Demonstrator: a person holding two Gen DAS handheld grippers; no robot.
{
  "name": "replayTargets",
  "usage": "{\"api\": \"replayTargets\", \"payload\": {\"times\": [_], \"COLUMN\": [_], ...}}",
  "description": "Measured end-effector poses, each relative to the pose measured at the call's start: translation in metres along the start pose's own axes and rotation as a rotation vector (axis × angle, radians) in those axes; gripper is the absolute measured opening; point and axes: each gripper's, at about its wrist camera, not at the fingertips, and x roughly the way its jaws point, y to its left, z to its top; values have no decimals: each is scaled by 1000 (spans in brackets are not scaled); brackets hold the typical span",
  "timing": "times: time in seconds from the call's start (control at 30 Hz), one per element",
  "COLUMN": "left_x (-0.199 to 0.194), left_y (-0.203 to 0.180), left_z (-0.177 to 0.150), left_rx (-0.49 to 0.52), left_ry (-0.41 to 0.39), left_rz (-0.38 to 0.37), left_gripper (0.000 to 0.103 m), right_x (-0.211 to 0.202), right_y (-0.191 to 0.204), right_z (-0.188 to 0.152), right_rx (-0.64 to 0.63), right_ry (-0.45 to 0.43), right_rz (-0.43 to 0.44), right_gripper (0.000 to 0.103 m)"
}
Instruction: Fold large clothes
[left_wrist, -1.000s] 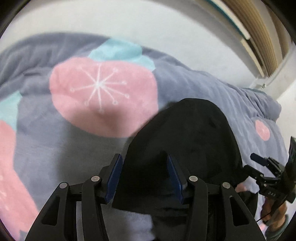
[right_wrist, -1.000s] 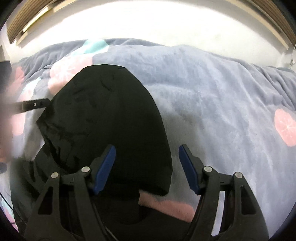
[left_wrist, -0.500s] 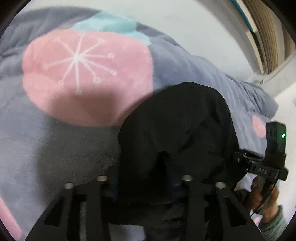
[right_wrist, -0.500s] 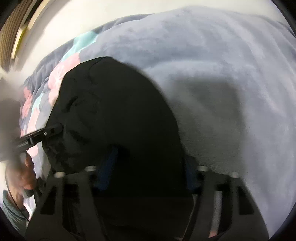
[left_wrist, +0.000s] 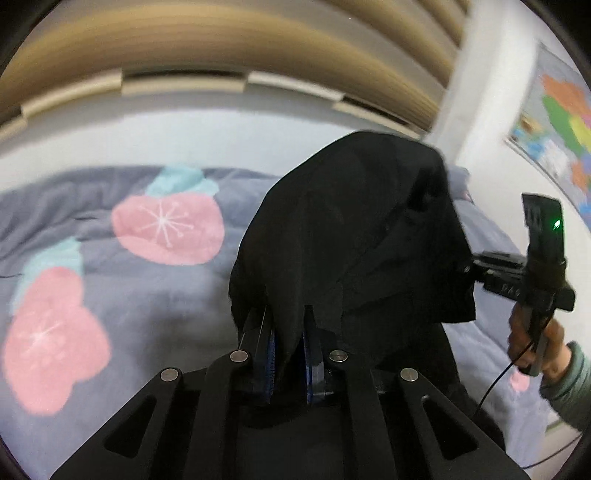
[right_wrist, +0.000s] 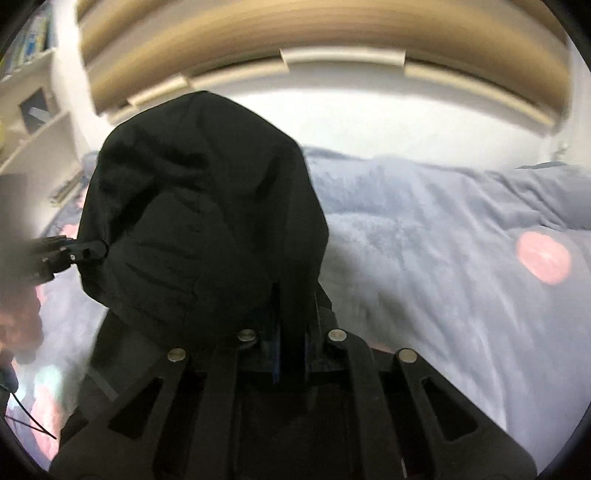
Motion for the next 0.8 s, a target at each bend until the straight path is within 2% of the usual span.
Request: {"api": "replayTargets", "payload": {"times": [0.13, 0.23, 0.3, 0.33, 0.4, 0.47, 0.57, 0.67, 0.8], "left_x": [-66, -90, -84, -74, -61, -69, -95, -111, -98], "left_y": [-41, -70, -72, -64, -41, -28, -23, -25, -39], "left_z": [-48, -100, -148, -172, -212, -228, -206, -158, -93], "left_rx": [53, 91, 66, 18, -104, -167, -172, -174, -139], "left_ry": [-6, 46, 137, 205, 325, 356, 285, 178, 92], "left_rz": [39, 134, 220, 251, 255, 262, 266, 225, 142], "left_gripper": [12, 15, 16, 15, 12, 12, 12, 13, 15], "right_x": [-81, -113, -113, -106, -96, -94, -105, -118, -104], "right_y": [33, 49, 54, 52, 39, 30, 27, 30, 57], "right_z": [-56, -104, -139, -158, -185, -200, -193, -177, -129], "right_rx": [-25, 3, -5, 1, 68, 118, 136, 130, 97], "right_ry": [-74, -54, -1, 62, 181, 271, 294, 251, 205], "right_rz": [-48, -89, -197, -242, -232, -209, -164, -128, -63], "right_gripper": [5, 8, 20, 20, 19, 20, 22, 22, 25]}}
